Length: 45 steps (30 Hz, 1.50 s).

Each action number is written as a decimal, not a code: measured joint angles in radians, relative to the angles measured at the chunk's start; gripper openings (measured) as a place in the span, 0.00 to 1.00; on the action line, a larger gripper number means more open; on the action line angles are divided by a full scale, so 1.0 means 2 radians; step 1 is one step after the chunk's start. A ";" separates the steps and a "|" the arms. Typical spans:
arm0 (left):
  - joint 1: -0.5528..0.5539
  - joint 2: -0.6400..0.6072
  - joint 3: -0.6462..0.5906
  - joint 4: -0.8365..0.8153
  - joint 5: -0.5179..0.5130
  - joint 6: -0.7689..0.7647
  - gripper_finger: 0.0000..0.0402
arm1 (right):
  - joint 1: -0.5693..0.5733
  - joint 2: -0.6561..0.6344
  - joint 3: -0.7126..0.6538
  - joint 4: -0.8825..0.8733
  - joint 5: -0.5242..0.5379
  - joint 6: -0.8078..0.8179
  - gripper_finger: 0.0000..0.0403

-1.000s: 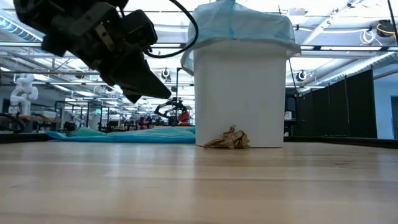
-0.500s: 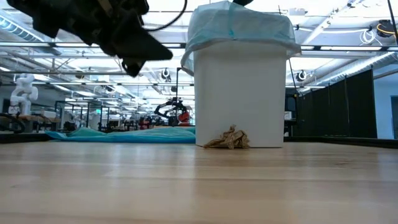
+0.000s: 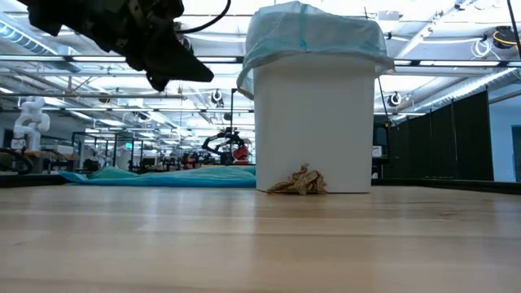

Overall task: Place trash/remove bag and relplace
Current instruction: Put the brown napkin into the blue trash bin

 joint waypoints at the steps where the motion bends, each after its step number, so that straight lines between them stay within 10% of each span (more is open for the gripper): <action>1: 0.000 0.000 0.000 -0.007 -0.001 0.000 0.00 | 0.008 0.007 0.000 -0.025 0.000 0.035 0.55; 11: 0.000 0.000 -0.056 0.042 0.010 -0.048 0.00 | 0.076 0.074 -0.124 0.009 -0.052 0.253 0.56; 22: 0.000 0.000 -0.072 0.075 0.025 -0.061 0.00 | -0.042 0.094 -0.282 0.242 -0.034 0.216 0.57; 40: 0.000 0.000 -0.072 0.073 0.025 -0.058 0.00 | -0.144 0.244 -0.286 0.427 -0.046 0.083 0.56; 45: 0.000 0.000 -0.072 0.074 0.019 -0.053 0.00 | -0.151 0.256 -0.284 0.447 -0.071 0.083 0.42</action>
